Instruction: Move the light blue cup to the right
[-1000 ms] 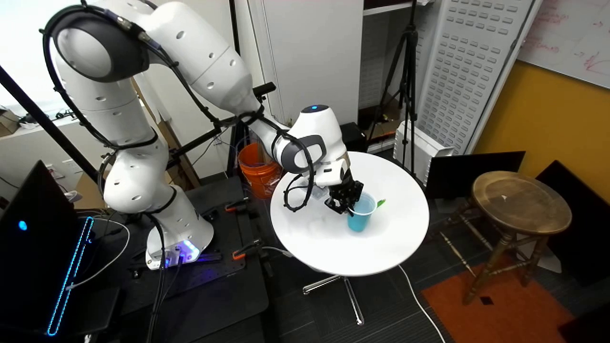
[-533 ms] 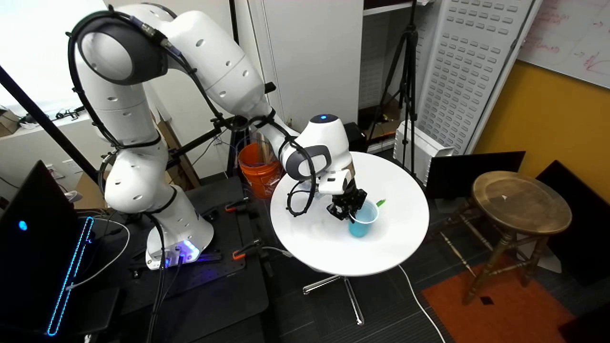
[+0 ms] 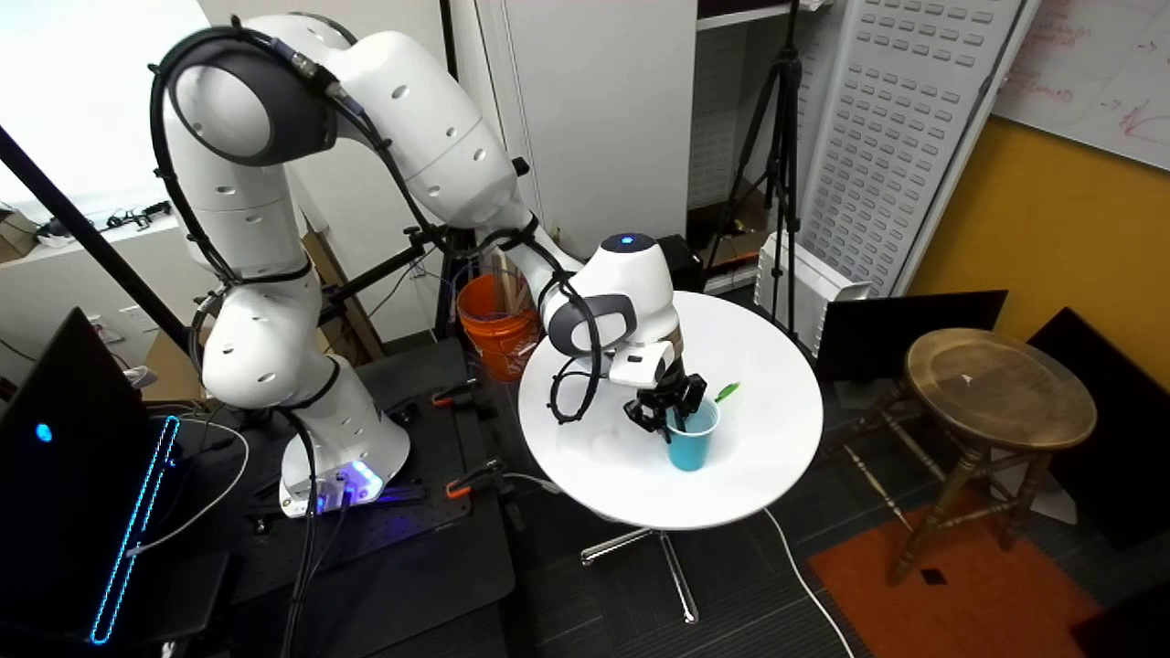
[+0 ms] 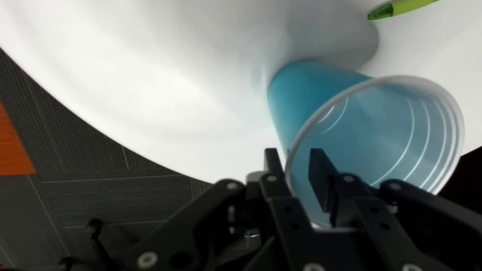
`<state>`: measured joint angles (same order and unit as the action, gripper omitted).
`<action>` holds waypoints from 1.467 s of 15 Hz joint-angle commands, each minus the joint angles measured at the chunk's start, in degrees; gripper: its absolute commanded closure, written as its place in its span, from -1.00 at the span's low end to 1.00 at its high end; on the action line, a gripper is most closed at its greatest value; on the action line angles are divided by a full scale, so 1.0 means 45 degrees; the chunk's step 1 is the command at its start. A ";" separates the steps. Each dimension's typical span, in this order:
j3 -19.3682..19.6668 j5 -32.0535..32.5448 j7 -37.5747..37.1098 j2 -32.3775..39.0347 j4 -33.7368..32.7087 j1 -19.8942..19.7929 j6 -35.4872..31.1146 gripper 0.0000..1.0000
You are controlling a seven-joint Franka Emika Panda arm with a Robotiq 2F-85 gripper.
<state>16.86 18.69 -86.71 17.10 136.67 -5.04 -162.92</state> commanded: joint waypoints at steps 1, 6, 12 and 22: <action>0.0386 -0.0505 0.0375 0.0130 -0.0083 0.0454 -0.0226 -0.20; 0.0877 -0.0136 0.0115 -0.0395 0.0174 0.0977 0.0013 -0.94; 0.1508 0.0456 -0.0282 -0.1740 0.0621 0.1645 0.0456 -1.00; -0.0899 0.5233 -0.1205 -0.5897 0.1408 0.0505 0.1842 -1.00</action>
<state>18.08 38.82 -93.16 -2.66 140.02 0.31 -157.16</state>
